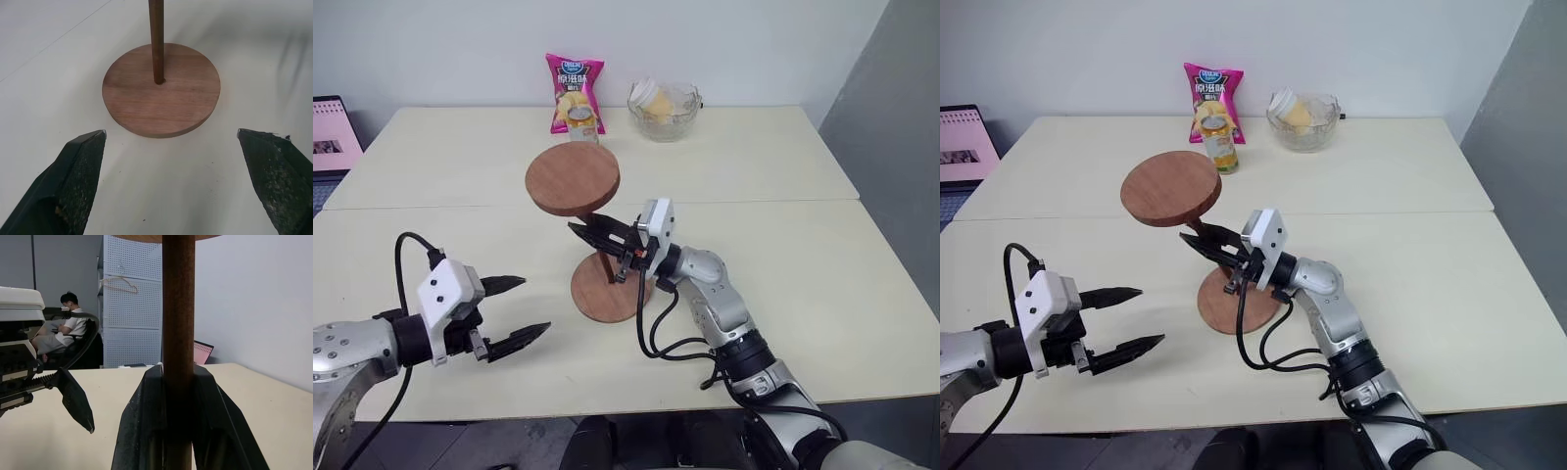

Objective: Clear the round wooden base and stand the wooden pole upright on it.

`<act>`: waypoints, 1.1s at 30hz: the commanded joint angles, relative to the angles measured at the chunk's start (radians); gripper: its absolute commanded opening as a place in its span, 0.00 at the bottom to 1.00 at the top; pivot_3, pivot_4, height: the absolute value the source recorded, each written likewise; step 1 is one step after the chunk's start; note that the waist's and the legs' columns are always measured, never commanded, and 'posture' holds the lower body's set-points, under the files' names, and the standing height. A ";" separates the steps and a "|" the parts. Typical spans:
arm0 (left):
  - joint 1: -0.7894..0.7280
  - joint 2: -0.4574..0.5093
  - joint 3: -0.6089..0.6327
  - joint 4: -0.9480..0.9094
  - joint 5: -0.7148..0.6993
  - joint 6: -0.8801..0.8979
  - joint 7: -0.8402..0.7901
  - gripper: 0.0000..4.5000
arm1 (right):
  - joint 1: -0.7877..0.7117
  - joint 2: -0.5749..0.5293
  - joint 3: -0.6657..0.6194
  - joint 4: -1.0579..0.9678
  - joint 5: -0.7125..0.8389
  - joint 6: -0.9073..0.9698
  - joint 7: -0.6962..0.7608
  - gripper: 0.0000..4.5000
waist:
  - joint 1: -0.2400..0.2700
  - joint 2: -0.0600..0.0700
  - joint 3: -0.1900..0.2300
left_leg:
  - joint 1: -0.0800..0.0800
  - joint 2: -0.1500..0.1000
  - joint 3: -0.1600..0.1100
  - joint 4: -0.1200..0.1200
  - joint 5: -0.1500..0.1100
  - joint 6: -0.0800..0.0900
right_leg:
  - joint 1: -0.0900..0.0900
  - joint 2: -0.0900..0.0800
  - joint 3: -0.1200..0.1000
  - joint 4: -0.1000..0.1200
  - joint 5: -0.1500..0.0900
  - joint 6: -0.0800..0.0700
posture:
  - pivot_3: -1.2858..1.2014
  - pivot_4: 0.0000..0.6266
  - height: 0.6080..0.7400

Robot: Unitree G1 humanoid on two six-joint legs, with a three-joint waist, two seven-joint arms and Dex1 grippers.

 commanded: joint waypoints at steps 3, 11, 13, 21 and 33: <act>-0.010 0.010 0.002 -0.005 0.001 -0.020 -0.005 1.00 | 0.029 -0.004 0.024 -0.009 -0.019 -0.005 0.007 0.06 | 0.000 0.000 0.000 | 0.000 0.000 0.000 0.000 0.000 0.000 | 0.000 0.000 0.000 0.000 0.000 0.000 | 0.52 0.24 1.00; -0.021 0.011 -0.005 -0.002 0.001 -0.022 -0.005 1.00 | 0.026 -0.019 0.019 0.033 -0.037 0.035 -0.021 0.06 | 0.000 -0.001 0.000 | 0.002 0.000 0.000 0.000 0.000 0.000 | 0.002 0.000 0.000 0.000 0.000 0.000 | 0.52 0.24 1.00; -0.030 0.010 -0.007 -0.002 -0.002 -0.022 -0.002 1.00 | 0.024 -0.026 0.013 0.057 -0.044 0.061 -0.034 0.06 | 0.000 -0.001 -0.001 | 0.003 0.000 0.000 0.000 0.000 0.000 | 0.003 0.000 0.000 0.000 0.000 0.000 | 0.52 0.24 1.00; -0.045 0.002 0.003 -0.010 -0.019 -0.014 0.004 1.00 | 0.031 -0.042 0.009 0.098 -0.051 0.080 -0.053 0.06 | 0.001 -0.001 -0.004 | 0.007 0.000 0.000 -0.001 0.000 0.000 | 0.006 0.000 0.000 0.000 0.000 0.000 | 0.52 0.24 1.00; -0.037 0.002 0.015 -0.009 -0.023 -0.009 0.004 1.00 | 0.059 -0.095 0.026 0.163 -0.082 0.078 -0.037 0.06 | 0.004 0.003 -0.013 | 0.016 0.000 0.000 -0.002 0.000 0.000 | 0.015 0.000 0.000 -0.001 -0.001 -0.002 | 0.52 0.24 1.00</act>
